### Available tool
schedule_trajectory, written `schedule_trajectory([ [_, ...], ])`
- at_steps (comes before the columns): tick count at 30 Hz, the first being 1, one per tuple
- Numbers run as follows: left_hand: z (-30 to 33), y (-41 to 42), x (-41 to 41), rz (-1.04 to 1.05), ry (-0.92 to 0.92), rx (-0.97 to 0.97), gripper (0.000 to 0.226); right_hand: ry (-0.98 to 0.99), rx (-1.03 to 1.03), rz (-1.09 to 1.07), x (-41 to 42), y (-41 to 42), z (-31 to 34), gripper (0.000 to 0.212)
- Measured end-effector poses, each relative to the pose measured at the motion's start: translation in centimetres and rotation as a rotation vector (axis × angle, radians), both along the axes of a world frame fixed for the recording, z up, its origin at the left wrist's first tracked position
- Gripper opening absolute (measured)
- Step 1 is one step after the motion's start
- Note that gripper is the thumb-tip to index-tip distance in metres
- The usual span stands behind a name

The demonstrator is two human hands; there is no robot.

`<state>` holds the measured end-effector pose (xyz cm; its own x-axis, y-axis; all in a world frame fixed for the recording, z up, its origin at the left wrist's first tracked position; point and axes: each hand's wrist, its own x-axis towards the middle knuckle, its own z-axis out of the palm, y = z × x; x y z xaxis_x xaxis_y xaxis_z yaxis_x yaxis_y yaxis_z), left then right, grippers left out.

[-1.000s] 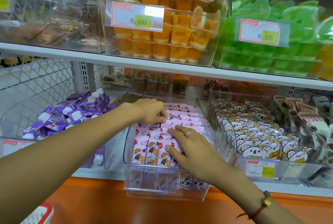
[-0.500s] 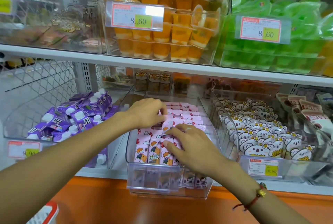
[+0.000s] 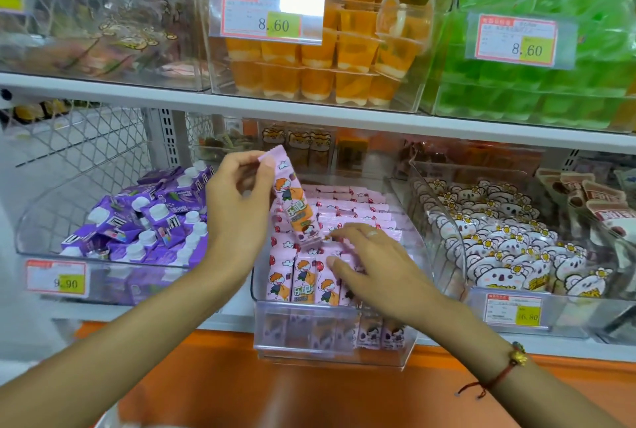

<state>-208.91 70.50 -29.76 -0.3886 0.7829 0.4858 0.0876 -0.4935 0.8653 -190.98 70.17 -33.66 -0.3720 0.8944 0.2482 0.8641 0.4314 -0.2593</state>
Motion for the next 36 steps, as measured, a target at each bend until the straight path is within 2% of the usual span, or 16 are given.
schedule_trajectory([
  [3, 0.0, -1.4, -0.3, -0.016, -0.03, -0.003, 0.005, 0.216, 0.021, -0.047, 0.1, -0.1, 1.1, 0.036],
  [5, 0.1, -2.0, -0.4, -0.054, -0.043, -0.006, 0.005, 0.431, 0.03, -0.056, -0.3, -0.5, 1.9, 0.028],
  [8, 0.0, -2.5, -0.2, -0.126, -0.005, -0.026, 0.007, 0.741, -0.154, 0.074, -1.6, -1.5, 3.0, 0.027],
  [10, -0.3, -2.6, -0.1, -0.176, -0.002, -0.051, 0.007, 0.771, -0.26, 0.153, -2.3, -1.9, 3.2, 0.036],
  [12, -0.6, -2.6, -0.1, -0.219, -0.011, -0.073, 0.008, 0.755, -0.296, 0.175, -2.8, -2.1, 3.1, 0.027],
  [16, -1.1, -2.4, -0.4, -0.313, -0.033, -0.103, 0.014, 0.869, -0.375, 0.067, -2.4, -1.7, 2.8, 0.025],
  [18, -1.4, -2.3, -0.3, -0.322, 0.034, -0.137, 0.016, 0.991, -0.463, 0.014, -2.1, -1.6, 2.8, 0.029],
  [21, -2.0, -2.5, 0.1, -0.323, 0.226, -0.161, 0.021, 1.07, -0.517, -0.028, -1.8, -1.7, 2.7, 0.033],
  [24, -2.5, -2.9, 0.6, -0.348, 0.324, -0.172, 0.025, 1.101, -0.511, -0.044, -1.9, -1.7, 2.6, 0.032],
  [28, -3.1, -3.0, 1.3, -0.312, 0.461, -0.162, 0.039, 1.116, -0.483, -0.046, -1.9, -1.6, 2.2, 0.041],
  [33, -3.0, -2.5, 1.1, -0.308, 0.51, -0.1, 0.031, 1.32, -0.528, 0.039, -1.6, -1.5, 2.5, 0.024],
  [36, -3.1, -2.3, 0.9, -0.344, 0.533, -0.111, 0.031, 1.362, -0.536, 0.103, -1.3, -1.4, 2.8, 0.022],
])
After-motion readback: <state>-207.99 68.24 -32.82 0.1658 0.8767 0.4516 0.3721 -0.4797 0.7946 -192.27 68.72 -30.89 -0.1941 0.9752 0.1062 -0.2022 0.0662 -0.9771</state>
